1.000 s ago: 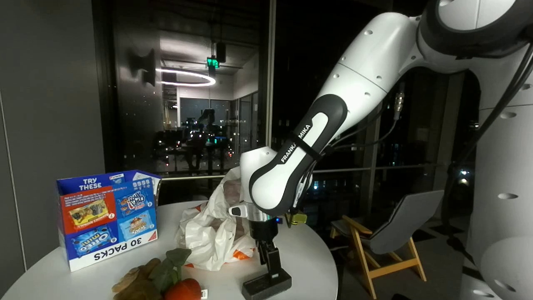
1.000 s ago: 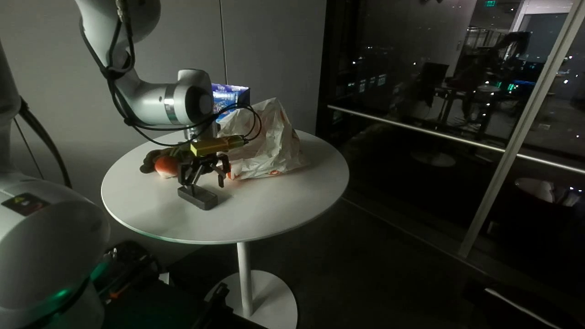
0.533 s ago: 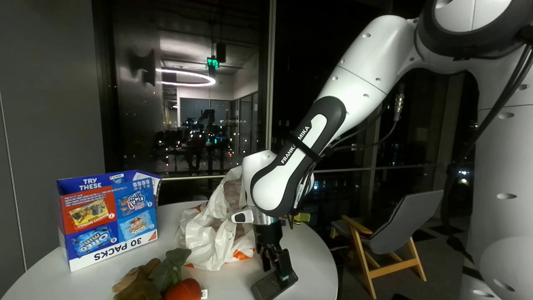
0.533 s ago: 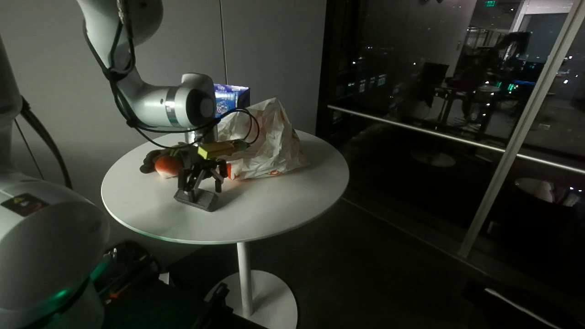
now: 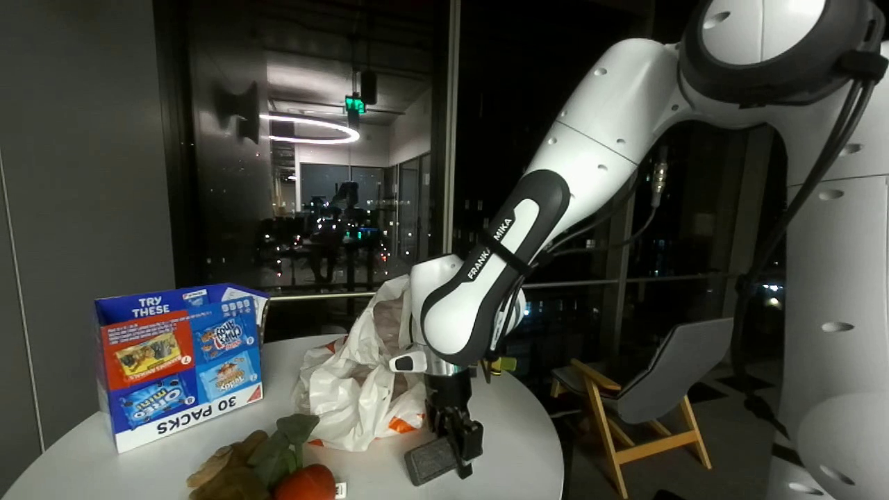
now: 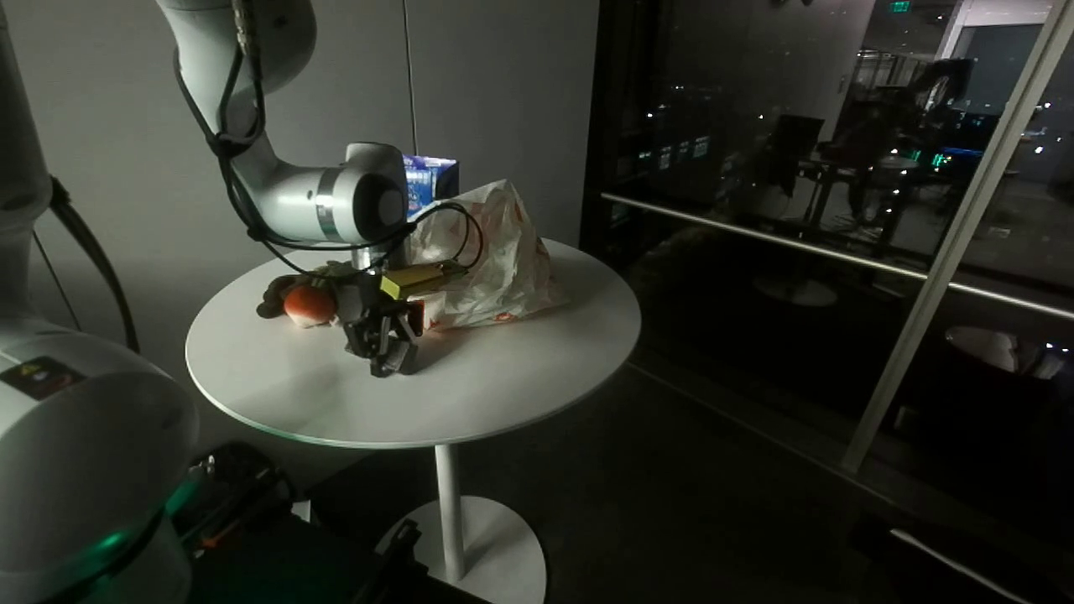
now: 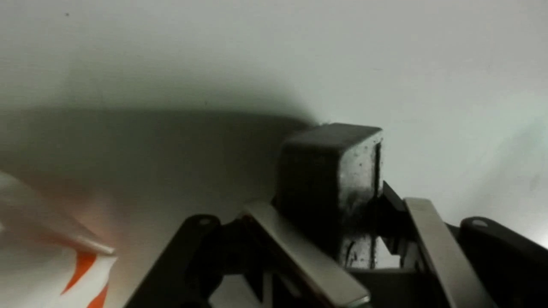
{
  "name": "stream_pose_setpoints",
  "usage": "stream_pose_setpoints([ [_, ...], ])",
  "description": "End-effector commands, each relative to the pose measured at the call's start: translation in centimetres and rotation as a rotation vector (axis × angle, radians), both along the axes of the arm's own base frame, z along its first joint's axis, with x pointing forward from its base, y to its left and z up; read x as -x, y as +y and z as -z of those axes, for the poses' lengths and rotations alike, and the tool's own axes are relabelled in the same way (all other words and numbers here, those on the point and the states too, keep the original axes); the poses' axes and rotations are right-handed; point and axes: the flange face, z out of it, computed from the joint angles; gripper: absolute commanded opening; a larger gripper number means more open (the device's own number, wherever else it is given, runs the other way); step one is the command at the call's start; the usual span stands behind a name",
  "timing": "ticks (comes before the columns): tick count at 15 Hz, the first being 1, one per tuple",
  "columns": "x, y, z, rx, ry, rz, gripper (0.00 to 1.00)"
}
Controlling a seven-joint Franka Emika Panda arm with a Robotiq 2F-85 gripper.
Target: Put the duster, the turnip plushie and the moose toy in the plastic
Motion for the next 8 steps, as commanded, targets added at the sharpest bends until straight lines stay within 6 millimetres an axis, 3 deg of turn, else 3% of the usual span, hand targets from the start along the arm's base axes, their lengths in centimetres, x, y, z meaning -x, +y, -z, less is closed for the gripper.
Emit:
stream_pose_setpoints([
  [1,0.9,0.2,-0.8,0.009,-0.046,0.020,0.20],
  [2,1.2,0.3,-1.0,0.011,-0.051,0.036,0.12],
  [8,4.2,1.7,-2.3,0.056,-0.119,0.092,0.15],
])
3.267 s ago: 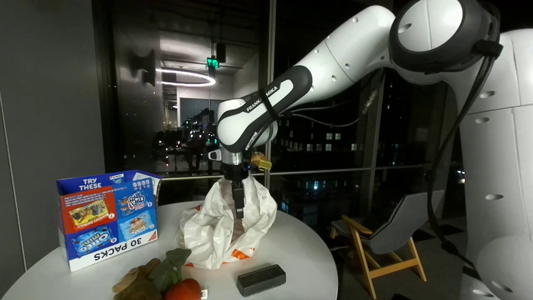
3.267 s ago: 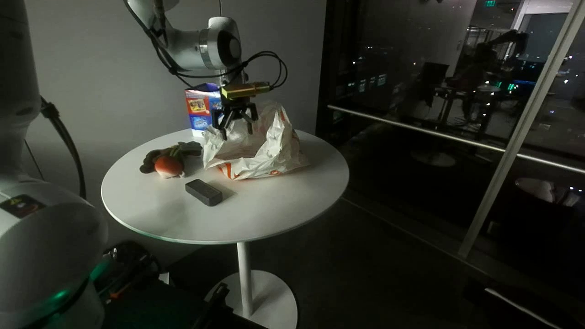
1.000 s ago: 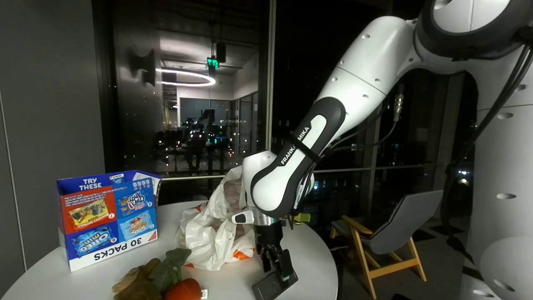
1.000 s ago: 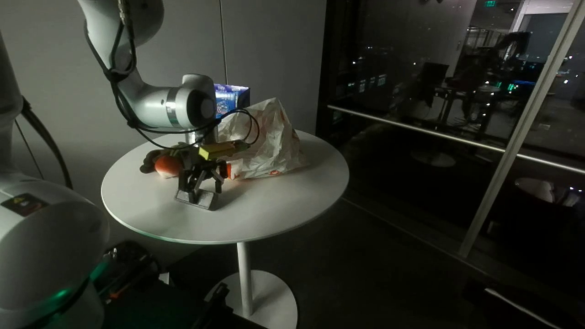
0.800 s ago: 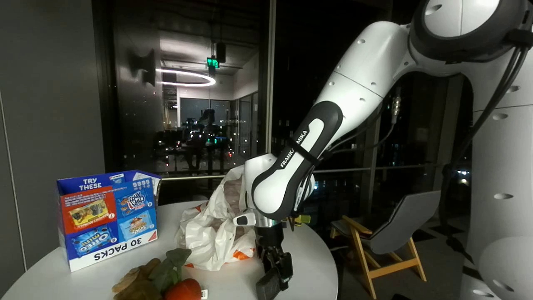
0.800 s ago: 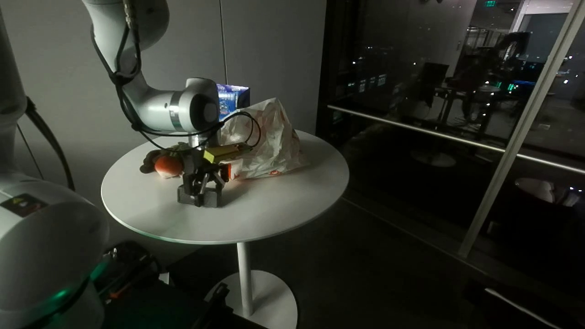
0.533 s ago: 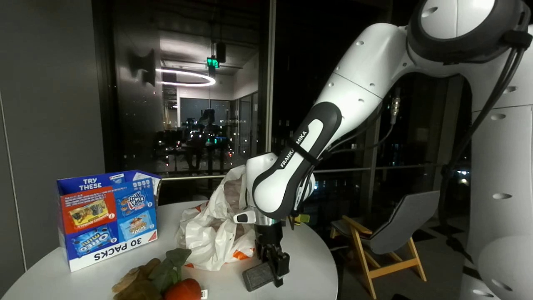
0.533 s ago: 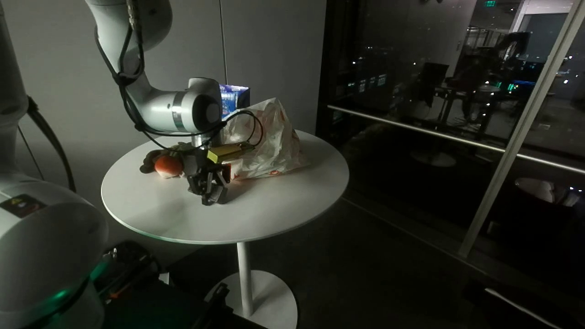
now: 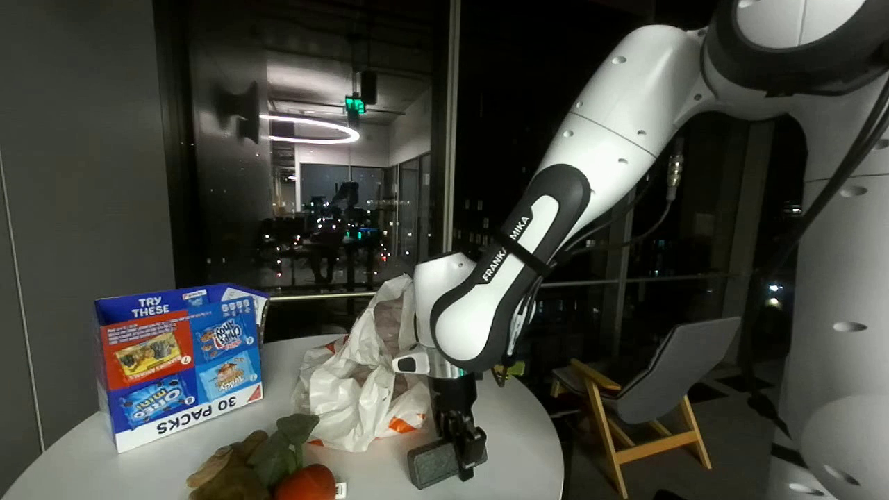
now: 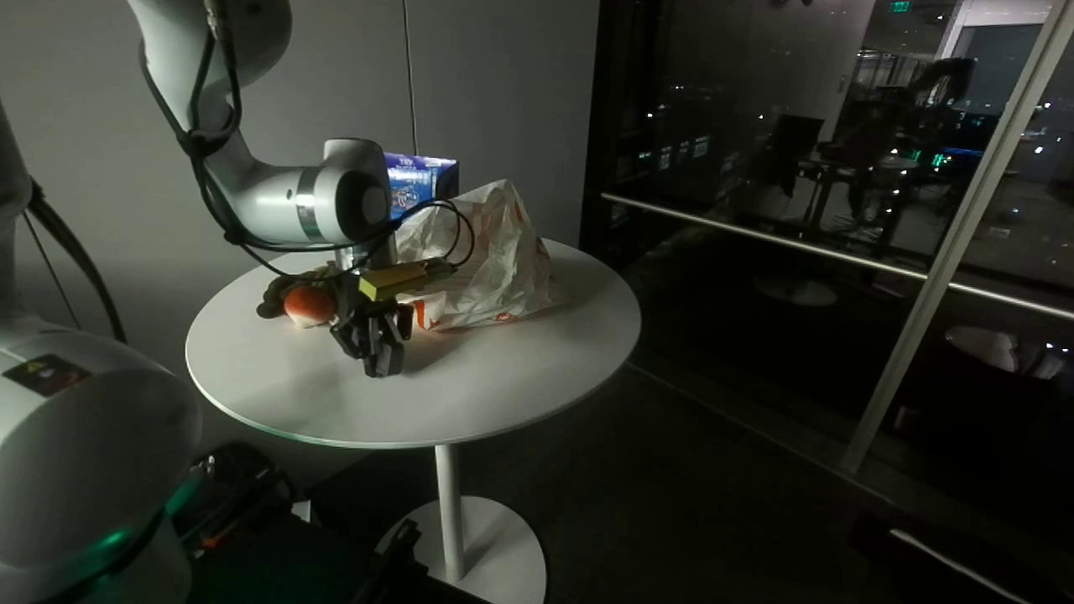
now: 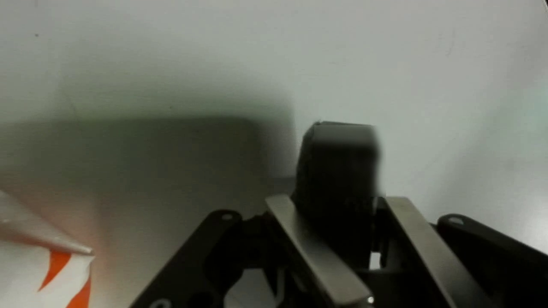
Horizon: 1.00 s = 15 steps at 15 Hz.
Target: Put the duster, the turnip plushie and the moose toy in the plastic
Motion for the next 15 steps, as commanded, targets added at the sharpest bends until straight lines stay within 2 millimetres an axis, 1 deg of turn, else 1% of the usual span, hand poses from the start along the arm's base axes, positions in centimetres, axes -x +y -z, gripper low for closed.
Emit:
stream_pose_setpoints([
  [1,2.5,0.9,-2.0,0.052,-0.118,0.033,0.15],
  [3,3.2,1.4,-2.9,0.077,-0.185,0.049,0.15],
  [5,3.6,1.7,-4.5,0.102,-0.277,0.076,0.15],
  [11,2.2,1.3,-11.4,0.160,-0.536,0.192,0.15],
  [13,1.0,0.6,-13.1,0.174,-0.616,0.250,0.15],
  [15,-1.3,-1.1,-13.9,0.167,-0.643,0.364,0.15],
])
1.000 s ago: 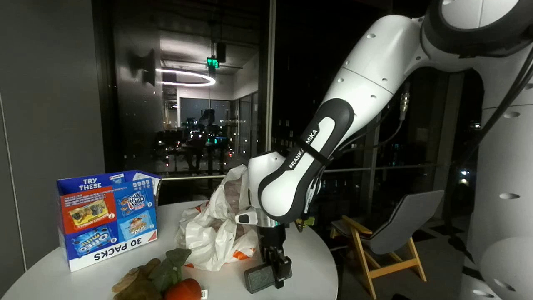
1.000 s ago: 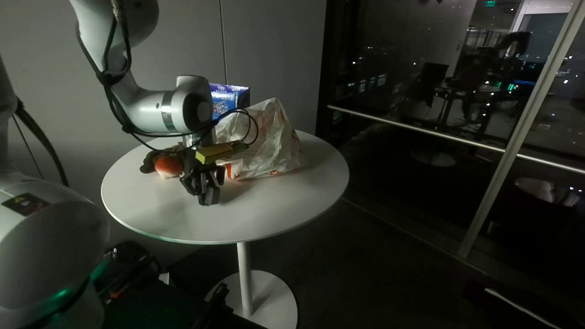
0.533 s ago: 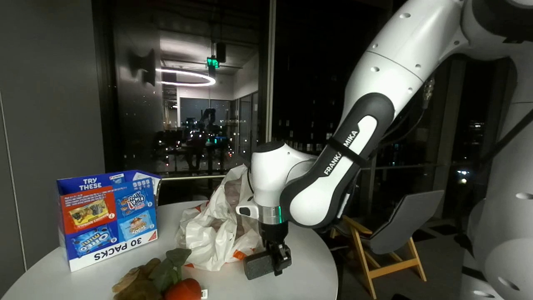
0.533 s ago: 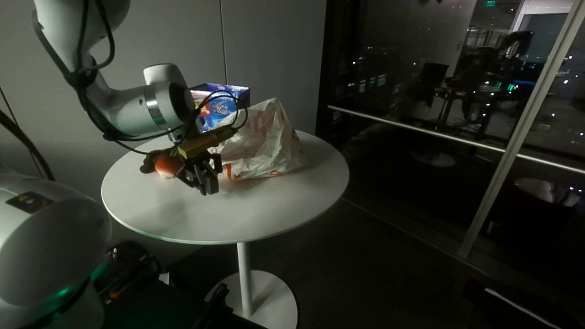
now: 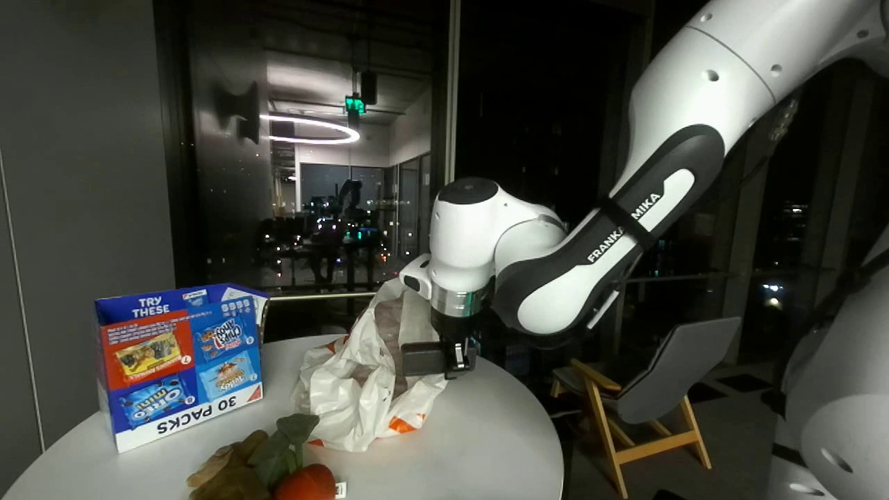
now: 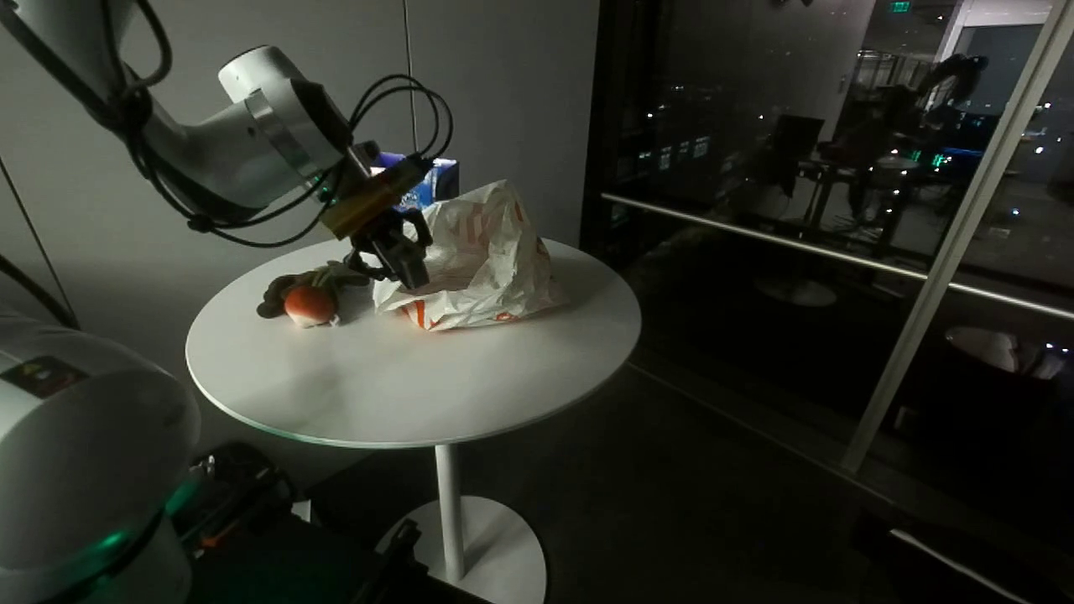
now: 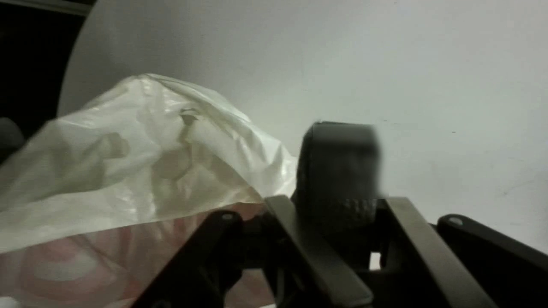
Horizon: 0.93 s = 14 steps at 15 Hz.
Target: Put the duster, the turnip plushie and the moose toy in the plastic
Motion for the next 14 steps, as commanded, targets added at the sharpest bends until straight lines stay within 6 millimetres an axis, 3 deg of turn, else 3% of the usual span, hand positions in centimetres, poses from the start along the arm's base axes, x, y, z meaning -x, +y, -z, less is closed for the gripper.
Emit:
stream_pose_setpoints([
  [1,-4.0,-2.4,-1.9,-0.049,-0.085,0.157,0.15],
  [5,-9.3,-4.3,-1.6,-0.068,-0.082,0.305,0.15],
  [11,-17.0,-3.6,1.0,-0.011,0.007,0.304,0.15],
  [14,-19.7,-3.0,1.7,0.012,-0.016,0.274,0.16],
])
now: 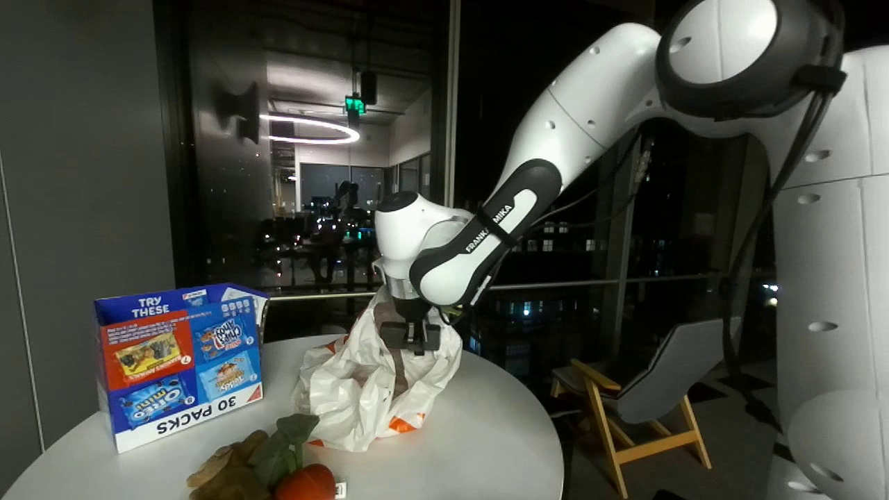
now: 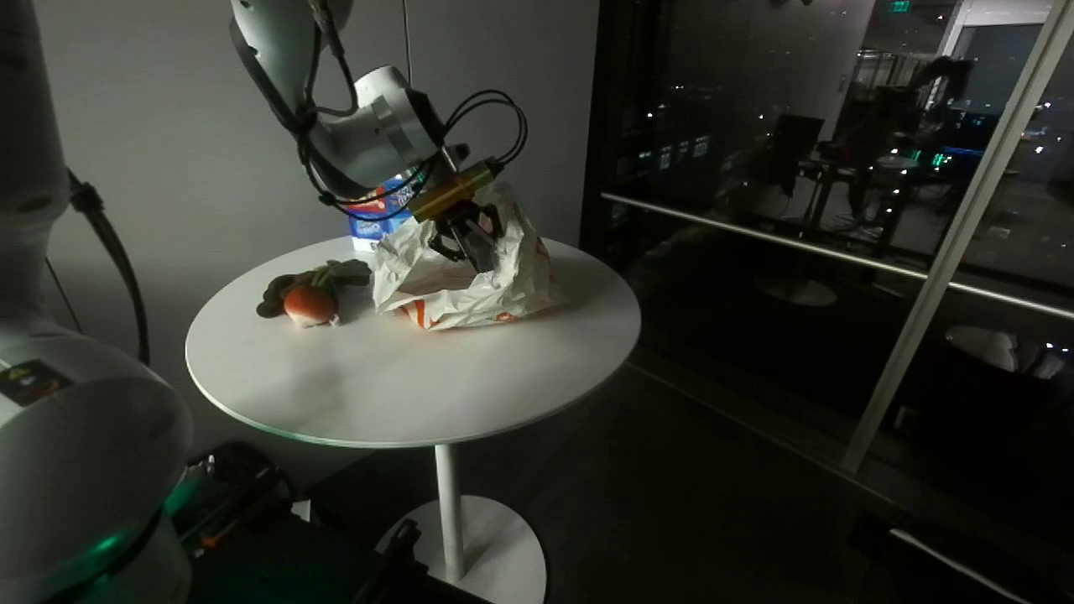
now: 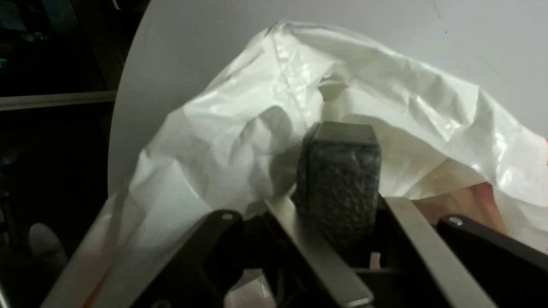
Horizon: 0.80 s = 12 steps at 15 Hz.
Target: Put the duster, the turnip plushie and the moose toy in the plastic
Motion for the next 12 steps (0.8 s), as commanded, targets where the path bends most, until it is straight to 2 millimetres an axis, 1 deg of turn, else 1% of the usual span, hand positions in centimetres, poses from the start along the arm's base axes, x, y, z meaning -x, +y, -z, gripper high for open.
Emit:
stream_pose_setpoints([
  [1,-4.1,0.6,0.1,0.051,-0.018,-0.039,0.16],
  [2,-4.5,0.6,0.3,0.040,-0.015,-0.038,0.16],
  [3,-4.8,0.5,0.3,0.025,-0.021,-0.027,0.57],
  [4,-4.8,0.6,0.4,0.001,-0.015,-0.031,0.57],
  [6,-3.9,1.1,0.3,-0.034,0.015,-0.034,0.70],
  [7,-3.1,1.5,0.1,-0.053,0.025,-0.046,0.80],
  [8,-2.5,1.8,0.0,-0.070,0.036,-0.057,0.85],
  [10,-0.6,2.8,-0.2,-0.092,0.080,-0.077,0.98],
  [11,0.3,3.3,-0.2,-0.104,0.099,-0.085,0.96],
  [12,1.7,3.8,-0.3,-0.107,0.111,-0.093,0.96],
])
